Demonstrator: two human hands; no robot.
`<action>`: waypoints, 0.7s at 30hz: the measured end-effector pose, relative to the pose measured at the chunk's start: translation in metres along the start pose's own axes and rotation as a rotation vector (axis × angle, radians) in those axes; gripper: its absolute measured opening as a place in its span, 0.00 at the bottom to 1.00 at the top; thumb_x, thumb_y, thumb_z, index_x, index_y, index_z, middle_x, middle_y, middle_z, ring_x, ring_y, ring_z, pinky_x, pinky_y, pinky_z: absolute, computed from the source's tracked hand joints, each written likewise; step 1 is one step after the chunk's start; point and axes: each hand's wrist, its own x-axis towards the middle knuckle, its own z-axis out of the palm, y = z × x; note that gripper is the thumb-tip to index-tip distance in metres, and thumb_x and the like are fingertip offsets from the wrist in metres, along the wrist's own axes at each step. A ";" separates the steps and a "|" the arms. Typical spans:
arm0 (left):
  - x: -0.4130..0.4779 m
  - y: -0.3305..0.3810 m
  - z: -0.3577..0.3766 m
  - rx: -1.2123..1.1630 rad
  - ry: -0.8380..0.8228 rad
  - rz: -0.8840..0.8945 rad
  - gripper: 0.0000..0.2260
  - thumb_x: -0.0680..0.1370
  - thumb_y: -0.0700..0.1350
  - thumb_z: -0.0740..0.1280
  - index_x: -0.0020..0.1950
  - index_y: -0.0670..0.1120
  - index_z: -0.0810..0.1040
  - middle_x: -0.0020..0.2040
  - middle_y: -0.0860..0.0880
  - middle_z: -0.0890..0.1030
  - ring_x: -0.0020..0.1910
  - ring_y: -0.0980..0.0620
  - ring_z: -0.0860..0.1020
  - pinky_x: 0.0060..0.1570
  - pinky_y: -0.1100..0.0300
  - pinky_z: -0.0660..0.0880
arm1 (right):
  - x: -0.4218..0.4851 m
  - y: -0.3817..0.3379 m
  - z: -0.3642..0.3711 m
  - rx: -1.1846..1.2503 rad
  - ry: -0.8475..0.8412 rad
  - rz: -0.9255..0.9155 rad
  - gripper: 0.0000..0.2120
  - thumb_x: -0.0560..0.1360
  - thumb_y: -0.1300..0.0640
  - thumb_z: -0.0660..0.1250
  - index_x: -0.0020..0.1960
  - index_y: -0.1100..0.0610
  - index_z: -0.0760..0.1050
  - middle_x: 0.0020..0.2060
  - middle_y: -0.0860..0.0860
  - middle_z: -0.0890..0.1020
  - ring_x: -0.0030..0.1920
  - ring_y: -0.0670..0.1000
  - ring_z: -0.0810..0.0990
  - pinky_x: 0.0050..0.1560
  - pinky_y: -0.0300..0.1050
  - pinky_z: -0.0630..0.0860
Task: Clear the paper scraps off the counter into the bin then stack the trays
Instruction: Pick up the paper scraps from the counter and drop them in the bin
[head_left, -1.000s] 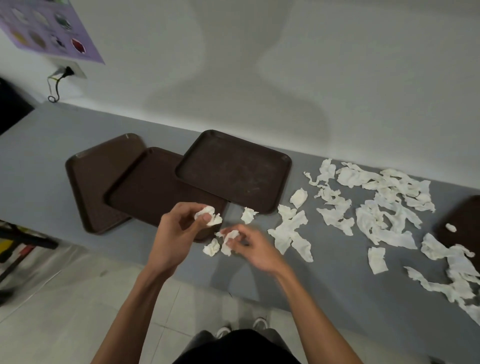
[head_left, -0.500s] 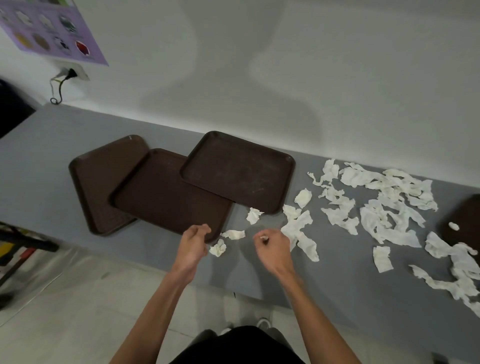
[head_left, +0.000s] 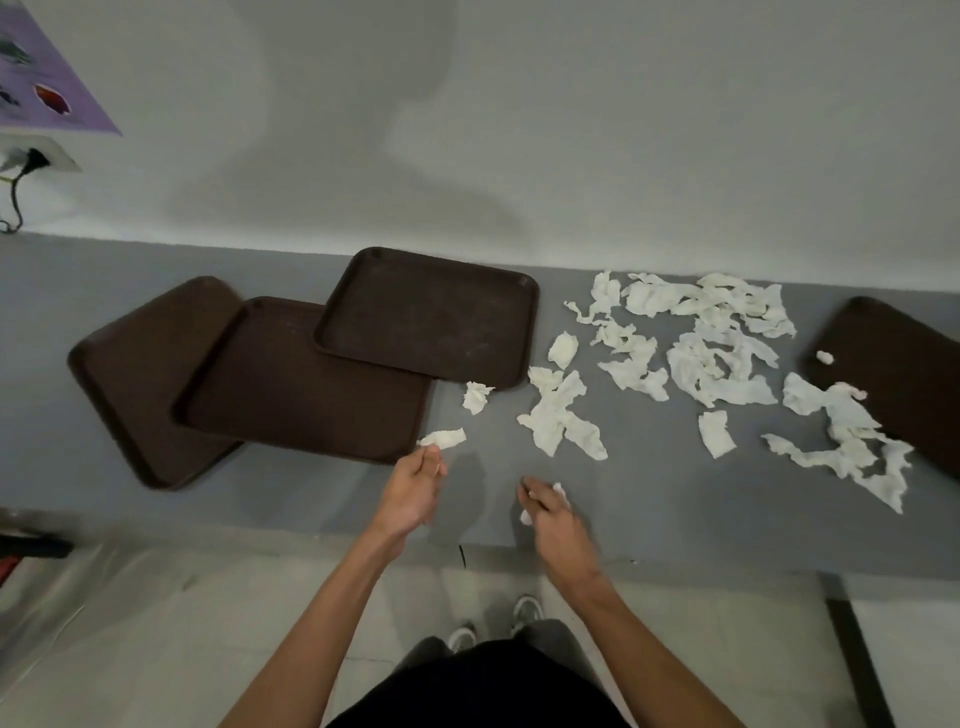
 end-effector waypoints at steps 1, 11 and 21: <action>-0.002 -0.002 0.005 0.025 -0.010 -0.021 0.15 0.87 0.47 0.56 0.43 0.46 0.72 0.27 0.55 0.63 0.24 0.56 0.61 0.24 0.63 0.60 | -0.002 -0.007 -0.010 0.130 -0.016 0.089 0.09 0.83 0.58 0.67 0.55 0.47 0.86 0.53 0.45 0.85 0.56 0.53 0.82 0.56 0.43 0.76; -0.056 -0.002 0.091 0.161 -0.406 0.065 0.12 0.87 0.45 0.56 0.59 0.44 0.79 0.34 0.50 0.68 0.34 0.53 0.69 0.39 0.56 0.71 | -0.089 0.024 -0.117 0.775 0.553 0.333 0.17 0.80 0.67 0.65 0.52 0.48 0.87 0.41 0.46 0.88 0.41 0.46 0.88 0.46 0.40 0.80; -0.167 -0.017 0.299 0.399 -0.925 0.271 0.13 0.88 0.46 0.56 0.59 0.39 0.76 0.34 0.48 0.76 0.30 0.50 0.75 0.37 0.56 0.75 | -0.278 0.169 -0.194 1.206 0.770 0.509 0.12 0.76 0.65 0.76 0.59 0.58 0.85 0.49 0.49 0.90 0.53 0.48 0.88 0.55 0.39 0.81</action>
